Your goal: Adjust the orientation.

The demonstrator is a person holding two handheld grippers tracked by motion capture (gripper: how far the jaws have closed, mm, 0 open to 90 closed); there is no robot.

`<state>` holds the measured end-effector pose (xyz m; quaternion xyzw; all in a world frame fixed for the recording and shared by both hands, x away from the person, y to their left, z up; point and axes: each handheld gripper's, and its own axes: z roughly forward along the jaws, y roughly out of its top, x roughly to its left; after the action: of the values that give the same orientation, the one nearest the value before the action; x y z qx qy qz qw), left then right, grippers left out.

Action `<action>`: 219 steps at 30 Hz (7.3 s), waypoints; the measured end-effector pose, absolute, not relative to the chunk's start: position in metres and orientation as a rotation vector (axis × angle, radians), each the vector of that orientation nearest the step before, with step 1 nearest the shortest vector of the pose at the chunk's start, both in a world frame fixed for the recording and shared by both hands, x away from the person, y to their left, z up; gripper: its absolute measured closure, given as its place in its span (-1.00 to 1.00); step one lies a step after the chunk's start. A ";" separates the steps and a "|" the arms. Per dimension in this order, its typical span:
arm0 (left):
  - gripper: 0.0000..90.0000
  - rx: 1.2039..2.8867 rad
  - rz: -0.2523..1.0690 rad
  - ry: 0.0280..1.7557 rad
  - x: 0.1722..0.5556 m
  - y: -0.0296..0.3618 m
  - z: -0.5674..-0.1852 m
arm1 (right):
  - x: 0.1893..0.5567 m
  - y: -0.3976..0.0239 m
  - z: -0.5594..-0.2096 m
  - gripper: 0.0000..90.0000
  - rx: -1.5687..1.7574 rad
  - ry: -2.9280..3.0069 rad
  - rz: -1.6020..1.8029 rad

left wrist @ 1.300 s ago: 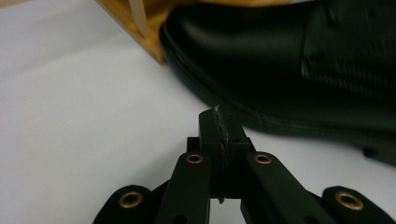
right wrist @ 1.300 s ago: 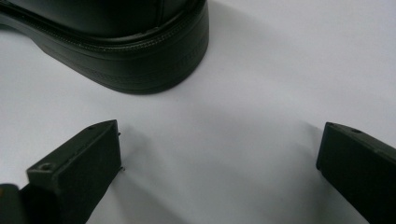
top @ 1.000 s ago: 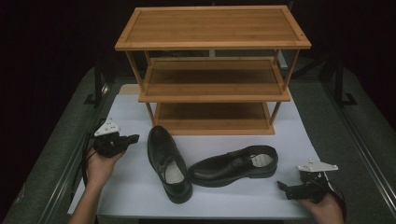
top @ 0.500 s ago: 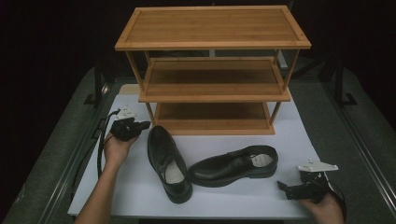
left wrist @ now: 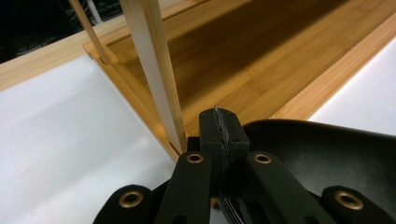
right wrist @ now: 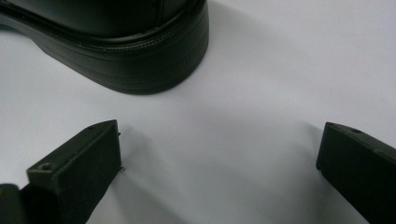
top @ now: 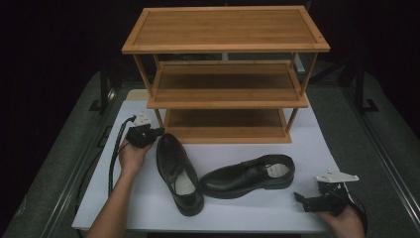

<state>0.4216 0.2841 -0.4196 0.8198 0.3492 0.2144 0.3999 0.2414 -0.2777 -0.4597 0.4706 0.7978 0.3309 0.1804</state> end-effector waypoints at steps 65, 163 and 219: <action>1.00 2.209 0.296 0.778 0.314 0.296 -0.433 | 0.241 -0.278 -0.459 -1.00 1.334 2.255 0.933; 1.00 2.249 -0.016 0.105 0.330 0.075 -0.335 | 0.318 -0.270 -0.409 0.99 1.191 2.329 1.187; 1.00 2.405 -0.008 0.102 0.338 0.057 -0.361 | 0.278 -0.250 -0.417 1.00 1.086 2.535 1.278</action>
<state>0.3378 0.0566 -0.3611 0.9324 0.0397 -0.0030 0.3591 0.2781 -0.2501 -0.4173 0.3569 0.8329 0.4199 0.0509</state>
